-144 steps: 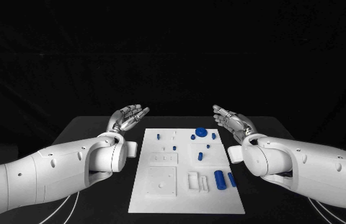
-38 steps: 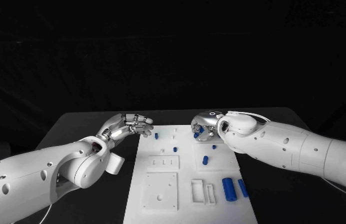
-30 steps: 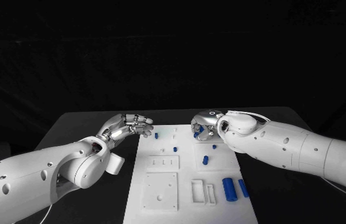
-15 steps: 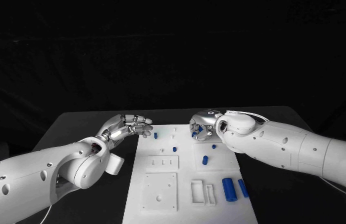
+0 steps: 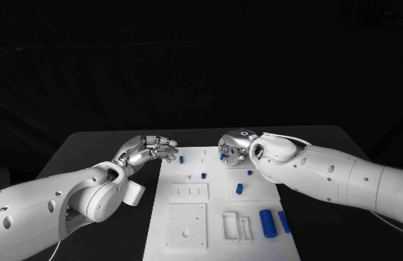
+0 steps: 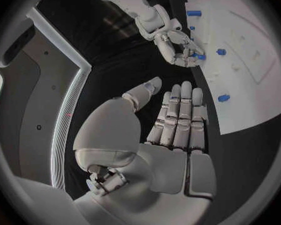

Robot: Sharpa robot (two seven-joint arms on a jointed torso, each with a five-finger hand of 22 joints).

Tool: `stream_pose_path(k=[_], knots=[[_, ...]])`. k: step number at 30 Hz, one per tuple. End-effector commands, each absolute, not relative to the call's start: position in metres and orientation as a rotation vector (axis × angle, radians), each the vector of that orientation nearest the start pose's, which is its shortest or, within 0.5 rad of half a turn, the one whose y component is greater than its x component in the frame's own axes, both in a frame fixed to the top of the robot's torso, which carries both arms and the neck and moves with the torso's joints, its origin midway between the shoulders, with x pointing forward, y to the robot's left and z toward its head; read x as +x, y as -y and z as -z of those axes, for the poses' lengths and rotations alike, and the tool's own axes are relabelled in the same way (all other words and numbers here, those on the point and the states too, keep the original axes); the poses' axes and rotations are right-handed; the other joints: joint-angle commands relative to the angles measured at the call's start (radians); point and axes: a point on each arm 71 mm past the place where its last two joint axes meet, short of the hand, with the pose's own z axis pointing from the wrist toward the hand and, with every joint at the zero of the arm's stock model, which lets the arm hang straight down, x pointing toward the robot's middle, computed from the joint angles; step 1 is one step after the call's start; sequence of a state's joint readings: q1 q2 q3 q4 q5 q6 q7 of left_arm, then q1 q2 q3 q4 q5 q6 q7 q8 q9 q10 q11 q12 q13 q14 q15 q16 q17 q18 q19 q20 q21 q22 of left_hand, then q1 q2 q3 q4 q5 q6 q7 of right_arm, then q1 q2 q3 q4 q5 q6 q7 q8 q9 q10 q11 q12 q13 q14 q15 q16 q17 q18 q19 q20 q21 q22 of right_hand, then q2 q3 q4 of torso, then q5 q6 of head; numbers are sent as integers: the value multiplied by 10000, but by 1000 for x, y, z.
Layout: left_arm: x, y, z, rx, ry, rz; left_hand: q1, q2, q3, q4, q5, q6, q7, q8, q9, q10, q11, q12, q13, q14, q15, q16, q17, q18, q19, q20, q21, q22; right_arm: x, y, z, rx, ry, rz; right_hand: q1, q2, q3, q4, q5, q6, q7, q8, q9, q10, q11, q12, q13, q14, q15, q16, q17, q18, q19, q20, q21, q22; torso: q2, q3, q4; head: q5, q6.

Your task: Assemble the parts on the task board

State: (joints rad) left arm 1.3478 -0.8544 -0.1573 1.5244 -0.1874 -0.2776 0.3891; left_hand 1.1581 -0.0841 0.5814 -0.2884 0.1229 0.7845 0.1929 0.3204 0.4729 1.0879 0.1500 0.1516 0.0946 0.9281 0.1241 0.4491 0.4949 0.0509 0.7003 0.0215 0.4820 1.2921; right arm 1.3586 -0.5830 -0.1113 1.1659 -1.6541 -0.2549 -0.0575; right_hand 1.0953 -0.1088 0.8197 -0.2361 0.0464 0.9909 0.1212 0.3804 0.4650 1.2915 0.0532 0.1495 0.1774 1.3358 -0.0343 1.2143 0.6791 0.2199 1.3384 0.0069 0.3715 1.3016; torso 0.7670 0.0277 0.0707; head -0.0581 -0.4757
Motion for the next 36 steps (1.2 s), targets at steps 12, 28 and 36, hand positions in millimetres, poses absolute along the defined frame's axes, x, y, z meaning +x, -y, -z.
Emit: stream_pose_path(k=[12,28,36], knots=[[498,-206,143,-7966,-14837,15095,79,-20,45,-4,-24,-58,-17,-58,-3,0,12,-53,-17,9,-24,-72,17,103,-29,4,-31,13,569,130,132,-4587,-14199,-3773,54,-219,280,134,25,97,-44,62,225,196,-107,22,137,-316,-361,83,-63,419,164,-80,-13,64,50,17,27,18,185],[501,-206,141,-8020,-14709,15091,69,-38,31,4,-21,-72,-10,-70,-6,-4,20,-77,-25,4,-19,-88,22,97,-31,8,-34,14,574,111,133,-4546,-14150,-3605,27,-251,316,195,25,78,-38,47,246,165,-96,-4,170,-333,-350,83,-94,419,155,-75,-32,83,115,12,88,60,150],[502,-206,136,-7962,-14612,15147,64,-41,26,8,-22,-73,-8,-73,-6,-3,22,-83,-27,5,-18,-92,24,96,-30,9,-34,15,574,107,135,-4614,-14235,-3628,27,-261,327,204,25,80,-39,47,252,165,-96,-7,179,-334,-350,85,-100,419,156,-75,-34,88,176,10,124,84,136]])
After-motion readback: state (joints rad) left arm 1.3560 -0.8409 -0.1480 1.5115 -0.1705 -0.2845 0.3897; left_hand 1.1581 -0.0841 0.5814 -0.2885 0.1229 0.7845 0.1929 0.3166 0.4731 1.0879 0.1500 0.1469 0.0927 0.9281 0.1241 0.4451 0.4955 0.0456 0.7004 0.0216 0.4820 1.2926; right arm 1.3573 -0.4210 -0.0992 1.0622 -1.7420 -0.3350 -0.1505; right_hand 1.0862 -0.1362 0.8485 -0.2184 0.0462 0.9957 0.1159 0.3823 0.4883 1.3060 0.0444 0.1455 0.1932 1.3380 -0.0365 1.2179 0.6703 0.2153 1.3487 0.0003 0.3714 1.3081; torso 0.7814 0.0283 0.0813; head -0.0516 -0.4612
